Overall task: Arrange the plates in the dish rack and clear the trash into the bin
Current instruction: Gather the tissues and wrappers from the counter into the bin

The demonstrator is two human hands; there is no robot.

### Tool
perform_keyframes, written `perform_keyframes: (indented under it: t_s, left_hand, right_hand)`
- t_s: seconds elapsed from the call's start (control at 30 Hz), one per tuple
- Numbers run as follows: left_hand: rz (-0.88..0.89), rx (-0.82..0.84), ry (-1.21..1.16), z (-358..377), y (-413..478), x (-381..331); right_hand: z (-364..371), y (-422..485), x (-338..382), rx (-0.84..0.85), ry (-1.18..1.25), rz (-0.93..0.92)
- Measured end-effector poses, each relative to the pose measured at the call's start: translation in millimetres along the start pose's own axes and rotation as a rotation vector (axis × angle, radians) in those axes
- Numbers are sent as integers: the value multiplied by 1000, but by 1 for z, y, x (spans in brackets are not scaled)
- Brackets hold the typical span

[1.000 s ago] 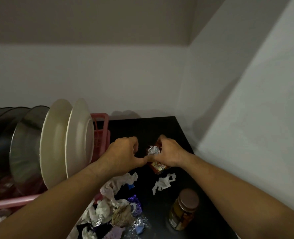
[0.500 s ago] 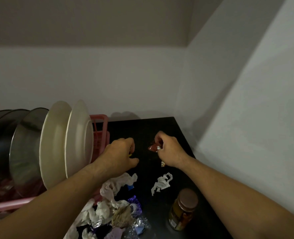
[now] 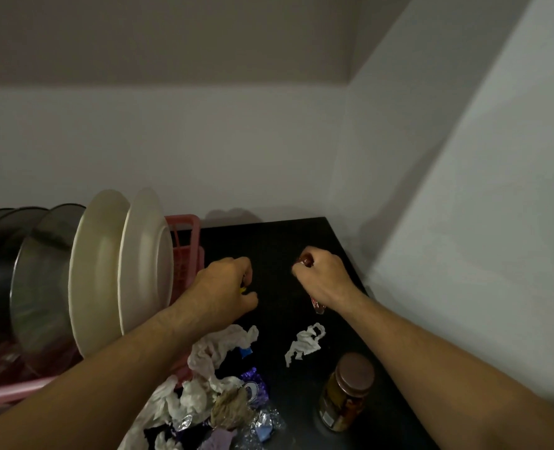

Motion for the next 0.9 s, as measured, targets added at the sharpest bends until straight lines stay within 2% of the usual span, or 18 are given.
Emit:
perform_keyframes:
  t_s: [0.13, 0.4, 0.63, 0.77, 0.9]
  left_hand:
    - [14, -5, 15, 4, 1, -3]
    - [107, -121, 12, 7, 6, -8]
    - [61, -179, -61, 17, 7, -4]
    - [72, -51, -72, 27, 8, -10]
    - [-33, 191, -14, 33, 6, -9]
  right_hand:
    - [2, -3, 1, -47, -107, 6]
    - [-1, -11, -8, -217, 55, 35]
    - [-8, -16, -8, -28, 147, 12]
    - [-11, -17, -8, 0, 196, 24]
    - [-14, -19, -11, 157, 219, 36]
Point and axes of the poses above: each hand's wrist, its own y-axis towards the middle knuckle, its own z-axis out of the palm, x = y × z, the point moved 3 cm from there along y, towards the middle knuckle, and after that the axes turned 11 degrees about -y, right-handed, at the moved point
